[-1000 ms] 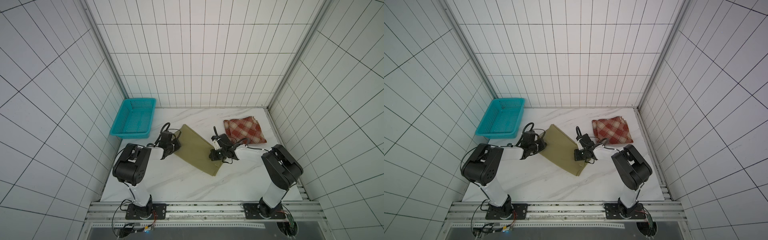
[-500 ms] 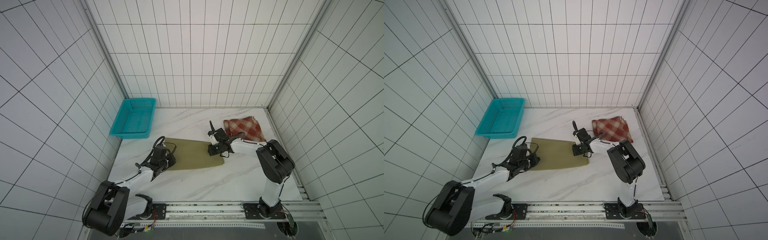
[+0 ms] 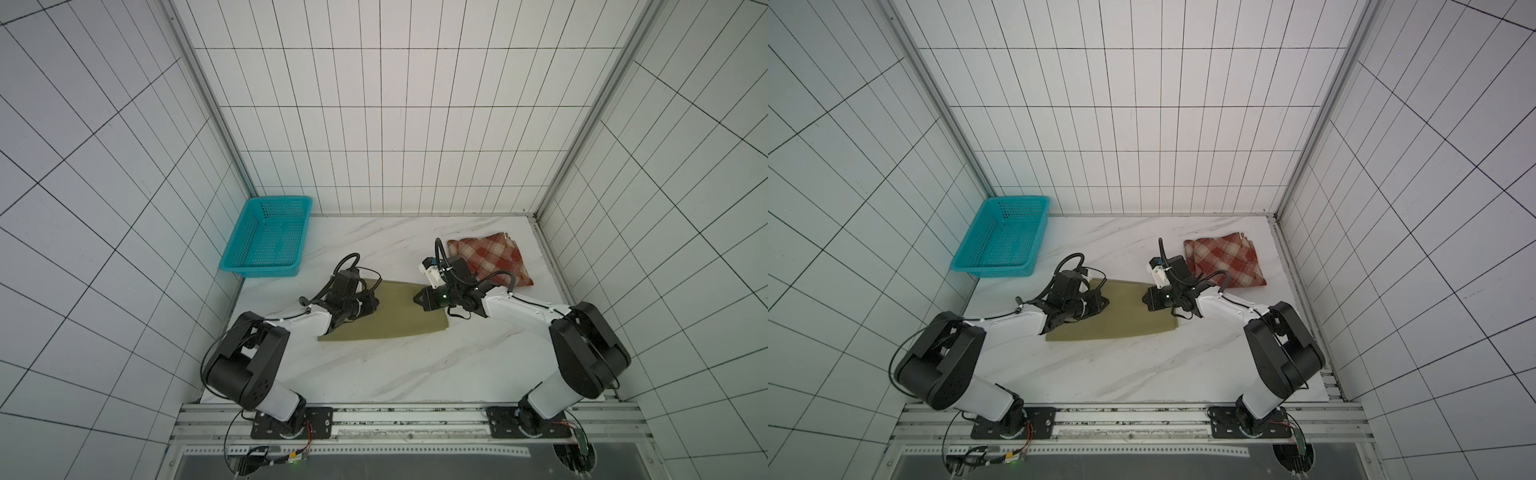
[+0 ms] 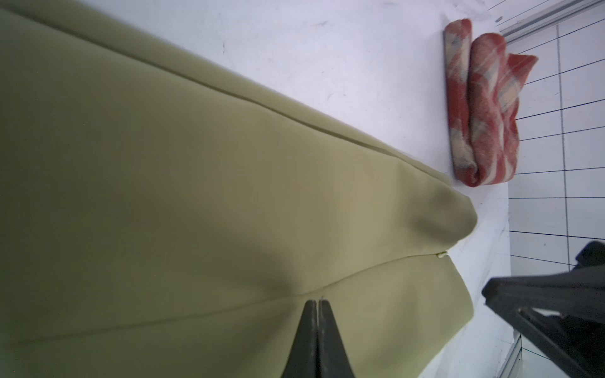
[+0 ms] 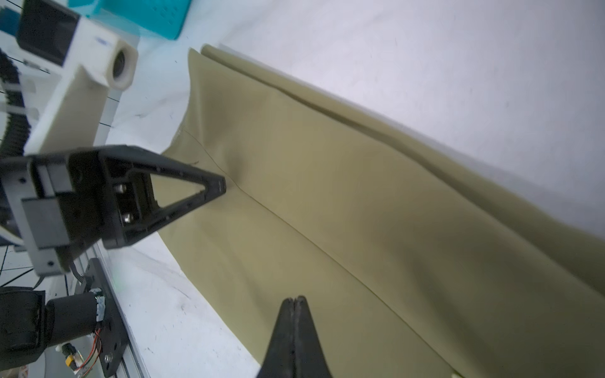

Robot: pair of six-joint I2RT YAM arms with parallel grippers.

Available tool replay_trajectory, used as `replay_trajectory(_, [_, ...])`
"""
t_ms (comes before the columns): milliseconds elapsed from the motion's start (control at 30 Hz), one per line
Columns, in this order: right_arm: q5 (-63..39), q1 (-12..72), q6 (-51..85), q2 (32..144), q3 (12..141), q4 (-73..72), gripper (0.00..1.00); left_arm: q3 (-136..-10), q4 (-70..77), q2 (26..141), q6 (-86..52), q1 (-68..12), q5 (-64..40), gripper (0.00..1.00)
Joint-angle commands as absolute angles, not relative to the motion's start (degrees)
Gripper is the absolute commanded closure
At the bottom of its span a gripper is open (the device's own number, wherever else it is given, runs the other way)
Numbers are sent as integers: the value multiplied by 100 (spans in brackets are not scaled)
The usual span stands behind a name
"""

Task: Fold and stack skirts
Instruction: Rotate the skirt at the center of the table, then smooth out the skirt at the center of the table.

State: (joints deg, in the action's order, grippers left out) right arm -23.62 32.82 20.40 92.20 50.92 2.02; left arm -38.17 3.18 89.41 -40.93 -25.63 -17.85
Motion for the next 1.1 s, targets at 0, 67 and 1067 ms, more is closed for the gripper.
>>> replay_trajectory(0, [-2631,3192,2265,9365,4551,-242,100,-3942,835,9304,-4167,-2566,-1869,100])
replay_trajectory(67, [-2660,3182,2266,9433,4386,-308,100,-3924,957,9461,-4206,-2575,-1844,100])
replay_trajectory(1067, [-2941,1818,1741,9048,4707,239,100,-4347,773,9291,-4292,-4603,-1441,100])
